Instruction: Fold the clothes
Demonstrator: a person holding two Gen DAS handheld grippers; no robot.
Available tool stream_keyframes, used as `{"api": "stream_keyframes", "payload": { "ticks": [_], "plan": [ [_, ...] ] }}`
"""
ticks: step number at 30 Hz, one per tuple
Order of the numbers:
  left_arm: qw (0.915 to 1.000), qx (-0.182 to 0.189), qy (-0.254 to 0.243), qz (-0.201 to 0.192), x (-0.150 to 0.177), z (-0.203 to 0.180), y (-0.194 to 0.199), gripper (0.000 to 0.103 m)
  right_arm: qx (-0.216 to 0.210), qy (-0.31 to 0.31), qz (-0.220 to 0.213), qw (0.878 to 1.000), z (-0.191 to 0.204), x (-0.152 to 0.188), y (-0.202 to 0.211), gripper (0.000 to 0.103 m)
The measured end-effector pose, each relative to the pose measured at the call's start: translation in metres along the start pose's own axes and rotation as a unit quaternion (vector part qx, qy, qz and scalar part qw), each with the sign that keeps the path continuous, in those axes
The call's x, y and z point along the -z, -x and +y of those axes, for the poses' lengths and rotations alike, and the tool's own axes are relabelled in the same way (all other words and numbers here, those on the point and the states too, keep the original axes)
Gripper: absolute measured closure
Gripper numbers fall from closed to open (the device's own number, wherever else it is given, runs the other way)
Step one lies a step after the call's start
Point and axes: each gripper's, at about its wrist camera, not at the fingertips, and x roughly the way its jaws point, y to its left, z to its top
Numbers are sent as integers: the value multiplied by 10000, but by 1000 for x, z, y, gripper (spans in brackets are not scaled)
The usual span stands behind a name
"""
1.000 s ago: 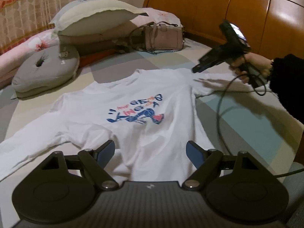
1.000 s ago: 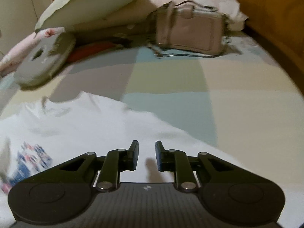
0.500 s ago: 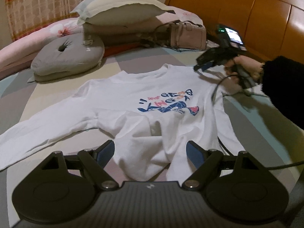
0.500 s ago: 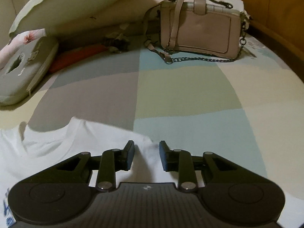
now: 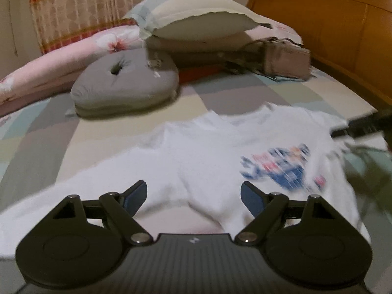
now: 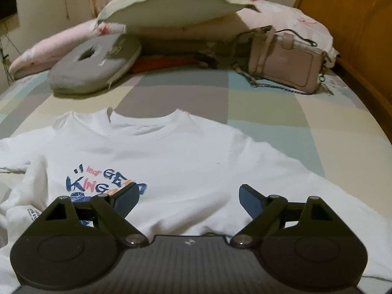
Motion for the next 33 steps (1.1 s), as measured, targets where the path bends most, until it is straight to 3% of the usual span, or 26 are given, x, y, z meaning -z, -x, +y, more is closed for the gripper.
{"api": "stream_keyframes", "payload": {
  "ticks": [2, 3, 7, 10, 13, 15, 17, 18, 22, 27, 30, 33],
  "plan": [
    [9998, 85, 161, 72, -16, 4, -24, 19, 29, -56, -84, 9999, 7, 2, -4, 7],
    [9995, 178, 242, 134, -25, 4, -35, 19, 22, -117, -110, 9999, 9, 5, -6, 0],
    [9920, 1013, 548, 510, -58, -3, -79, 19, -132, -230, -169, 9995, 8, 25, -7, 0],
    [9798, 1616, 824, 839, -81, -12, -120, 19, -208, -211, -118, 9995, 3, 31, -10, 0],
    [9748, 1672, 1022, 1071, -99, -23, -166, 22, -55, -279, -181, 9994, -4, 32, -9, 0],
    [9786, 1485, 947, 1061, -108, -30, -188, 29, -210, -365, -322, 9986, -10, 35, -9, 0],
    [9819, 1366, 754, 1071, -117, -37, -206, 46, -307, -417, -429, 9977, -15, 37, -9, 0],
    [9849, 1306, 533, 1006, -121, -41, -211, 50, -334, -420, -454, 9975, -16, 37, -9, 0],
    [9908, 886, -825, 610, -124, -61, -217, 52, -396, -415, -457, 9973, -22, 39, -10, 0],
    [9752, 1318, -1712, 474, -113, -72, -221, 49, -465, -583, -446, 9962, -28, 39, -13, 0],
    [9654, 1280, -2200, 570, -108, -80, -229, 50, -499, -647, -439, 9957, -31, 39, -14, 0],
    [9618, 1405, -2258, 654, -107, -78, -233, 50, -521, -598, -431, 9959, -30, 40, -14, 0]
  ]
}}
